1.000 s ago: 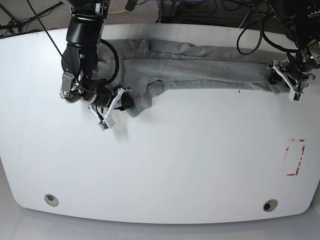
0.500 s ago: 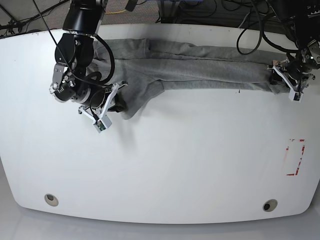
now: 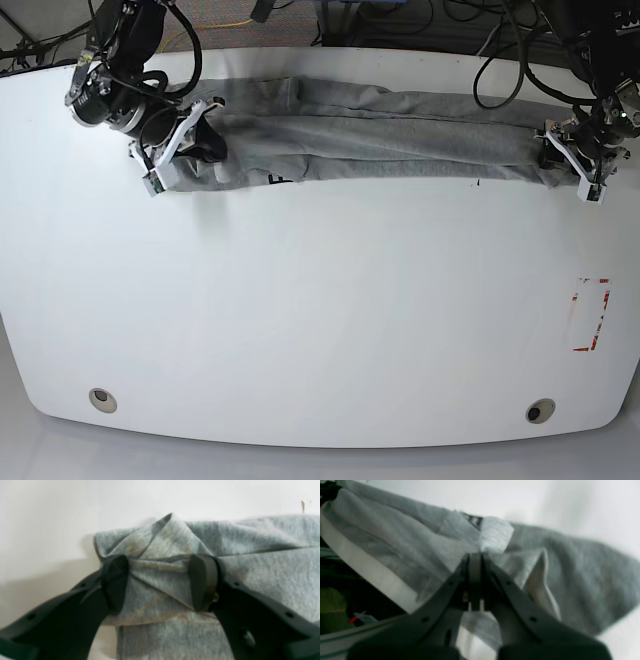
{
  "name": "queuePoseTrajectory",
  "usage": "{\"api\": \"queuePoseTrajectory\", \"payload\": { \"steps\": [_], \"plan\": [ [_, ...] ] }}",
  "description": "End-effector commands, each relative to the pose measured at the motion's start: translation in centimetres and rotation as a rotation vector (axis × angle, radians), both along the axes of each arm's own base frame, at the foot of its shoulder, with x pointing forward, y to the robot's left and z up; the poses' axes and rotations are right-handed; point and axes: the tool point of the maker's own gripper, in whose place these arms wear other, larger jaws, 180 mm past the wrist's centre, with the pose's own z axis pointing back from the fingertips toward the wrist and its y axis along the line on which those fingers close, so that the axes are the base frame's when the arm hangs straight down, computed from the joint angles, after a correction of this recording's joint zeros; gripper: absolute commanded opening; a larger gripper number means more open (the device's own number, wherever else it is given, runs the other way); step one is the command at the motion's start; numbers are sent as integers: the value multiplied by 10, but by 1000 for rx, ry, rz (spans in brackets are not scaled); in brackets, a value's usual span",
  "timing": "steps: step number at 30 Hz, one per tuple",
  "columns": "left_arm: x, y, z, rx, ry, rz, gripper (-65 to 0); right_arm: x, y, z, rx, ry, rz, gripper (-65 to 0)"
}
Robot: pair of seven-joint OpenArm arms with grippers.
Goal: Fold the T-shirt properly
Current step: 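Tuck the loose hem flap under with the right gripper, then straighten the long folded strip with both grippers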
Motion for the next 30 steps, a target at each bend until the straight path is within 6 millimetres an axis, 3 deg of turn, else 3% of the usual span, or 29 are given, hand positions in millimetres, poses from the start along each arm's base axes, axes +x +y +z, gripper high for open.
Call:
{"api": "queuePoseTrajectory", "payload": {
  "steps": [1, 6, 12, 14, 17, 24, 30],
  "plan": [
    [-12, 5, -7, 32, 70, -8, -285, 6, -16, 8, -31, -36, -27, -633],
    [-11, 5, -7, 32, 67, -8, -285, 3, -51, 5, -96, -22, -115, -579],
    [-7, 4, -3, 32, 54, -10, -285, -9, -76, 7, -139, -10, -184, -363],
    [-6, 4, -2, 31, 49, -10, -285, -8, -68, 15, -99, -40, -175, -277],
    [-2, 3, 1, 17, 32, -7, -285, -15, -50, 22, 10, -58, -148, -241],
    [5, 8, 25, -159, -106, 94, -281, -7, -13, 31, 195, -95, -94, -293],
    [-3, 17, 41, -261, -126, 152, -279, -2, 3, 4, 257, -11, -79, -293]
  ]
}}
